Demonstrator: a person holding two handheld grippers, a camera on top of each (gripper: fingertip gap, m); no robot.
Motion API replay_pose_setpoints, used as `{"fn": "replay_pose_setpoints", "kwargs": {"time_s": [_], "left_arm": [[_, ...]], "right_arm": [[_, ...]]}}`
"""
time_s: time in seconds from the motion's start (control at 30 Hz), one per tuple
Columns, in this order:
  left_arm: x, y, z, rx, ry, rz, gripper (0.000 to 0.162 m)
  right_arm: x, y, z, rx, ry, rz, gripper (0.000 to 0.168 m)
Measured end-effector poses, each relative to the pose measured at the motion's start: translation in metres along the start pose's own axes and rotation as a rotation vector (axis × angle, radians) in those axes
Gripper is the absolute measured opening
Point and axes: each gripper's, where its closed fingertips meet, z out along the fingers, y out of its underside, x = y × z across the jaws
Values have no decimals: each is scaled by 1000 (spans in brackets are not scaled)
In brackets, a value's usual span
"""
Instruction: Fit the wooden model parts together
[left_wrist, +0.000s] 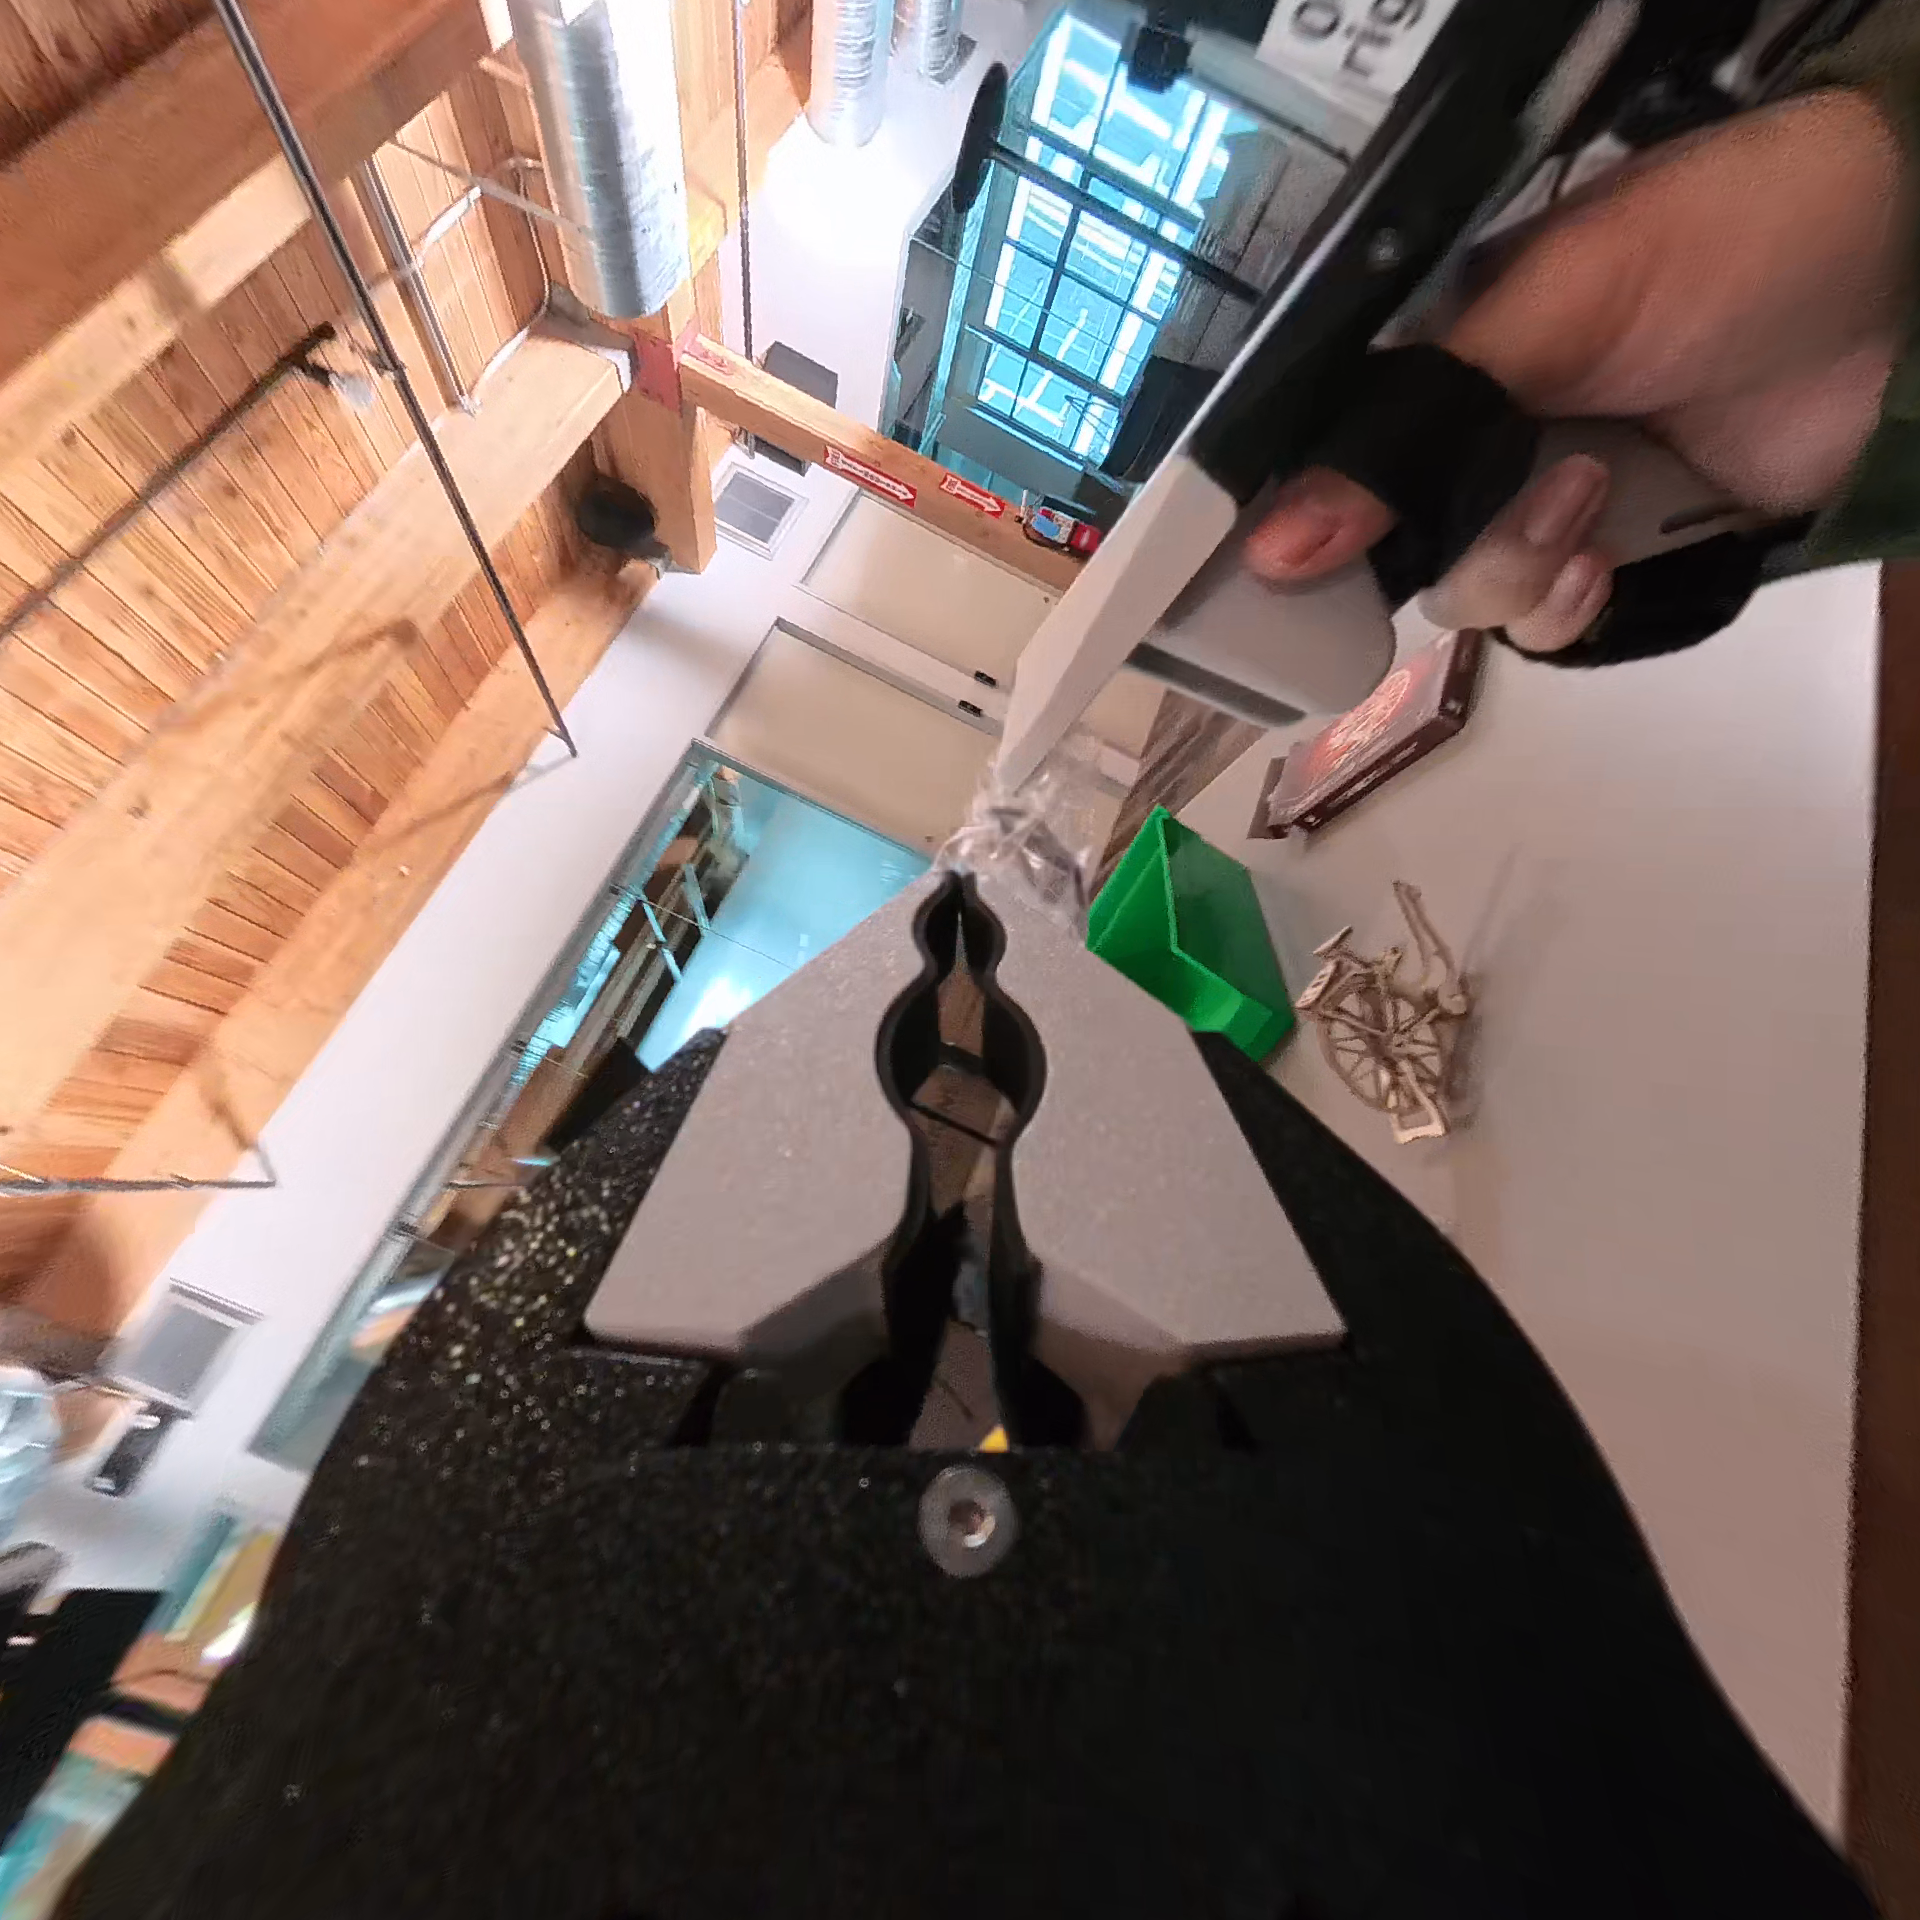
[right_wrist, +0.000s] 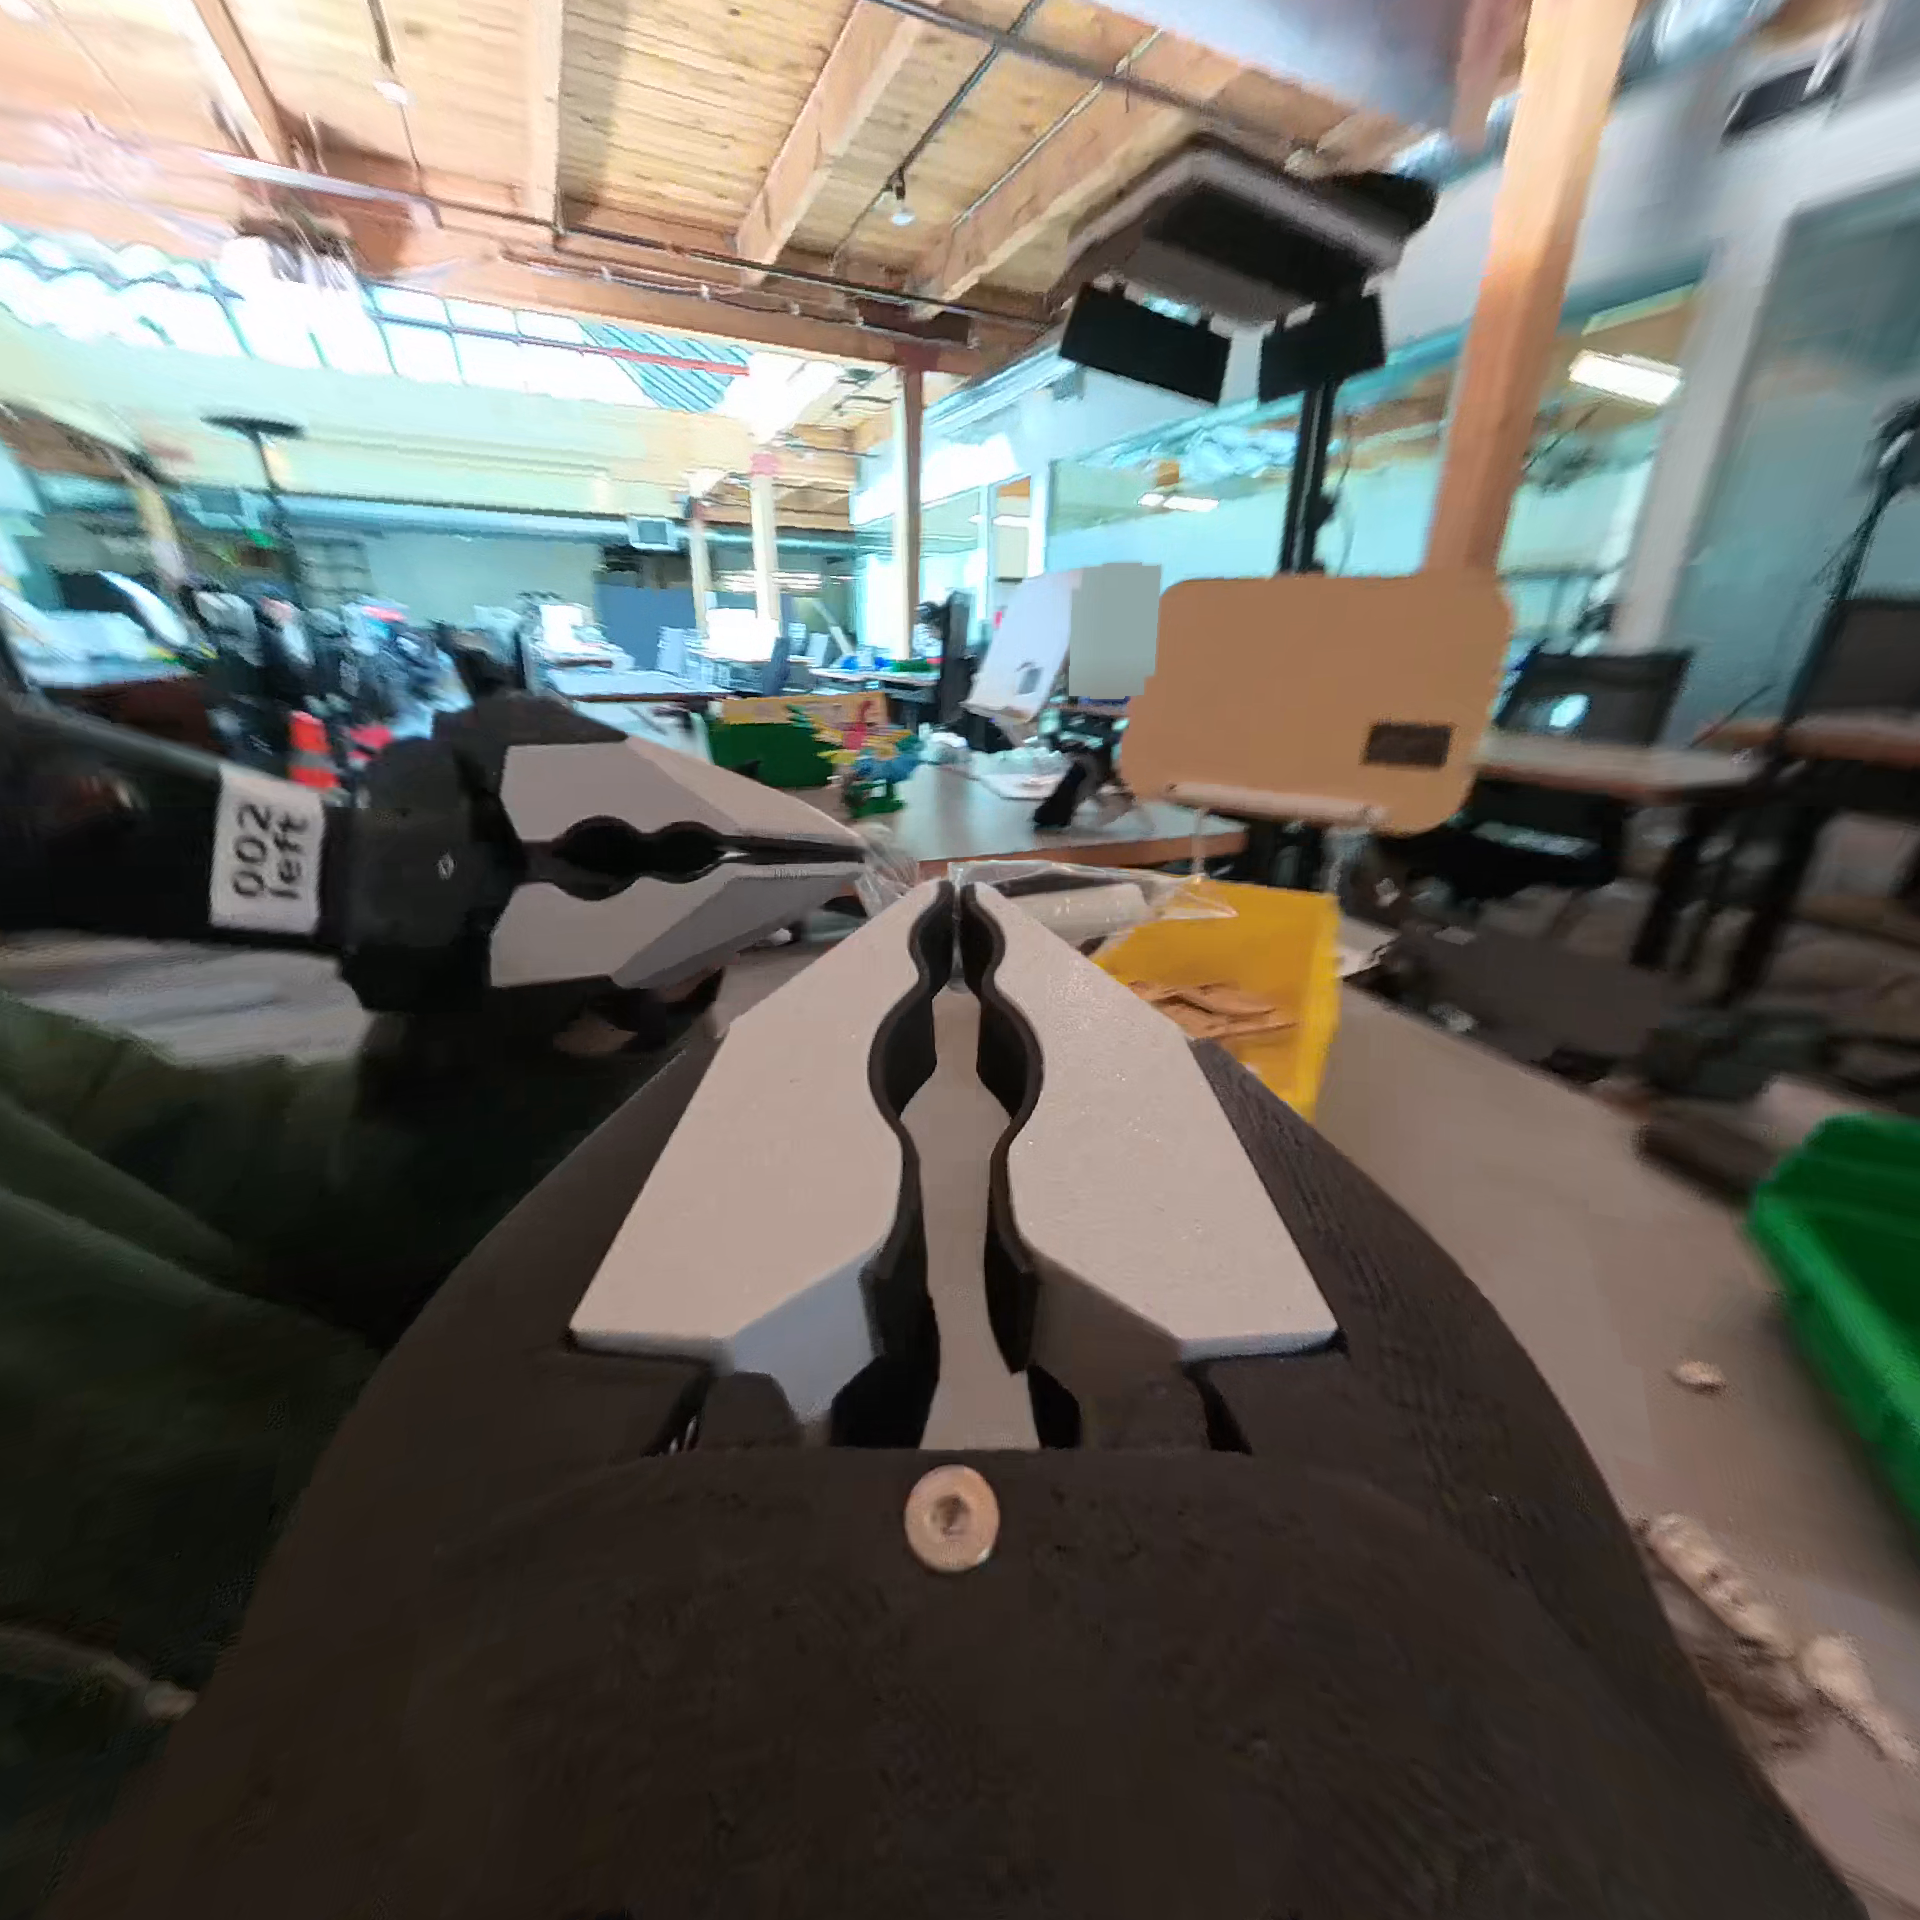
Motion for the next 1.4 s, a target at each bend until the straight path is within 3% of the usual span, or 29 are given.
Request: {"fn": "replay_pose_setpoints", "kwargs": {"time_s": [0.07,0.2,0.23,0.3,0.47,0.63,0.87,1.2,1.33,1.4], "left_arm": [[-2,0,0,24,16,-97,0],[-6,-9,0,98,76,-353,47],[-6,-10,1,108,94,-406,53],[-4,-11,1,114,133,-480,52],[-7,-18,-5,201,219,-641,26],[-1,-16,-4,178,273,-667,0],[-23,-22,-12,268,94,-655,0],[-39,-18,-19,409,115,-933,0],[-33,-8,-13,281,91,-749,0],[-30,-10,-12,241,67,-642,0]], "right_arm": [[-3,-8,-1,21,56,-144,0],[-15,-16,-1,35,99,-347,0],[-20,-15,0,24,91,-391,0],[-24,-14,2,4,115,-473,0],[-32,-14,3,-24,139,-627,0],[-39,-14,4,-20,123,-682,0],[-24,-31,-2,70,282,-636,0],[-14,-39,-5,170,306,-497,0],[-14,-35,-5,156,235,-453,0],[-14,-38,-7,179,196,-388,27]]}}
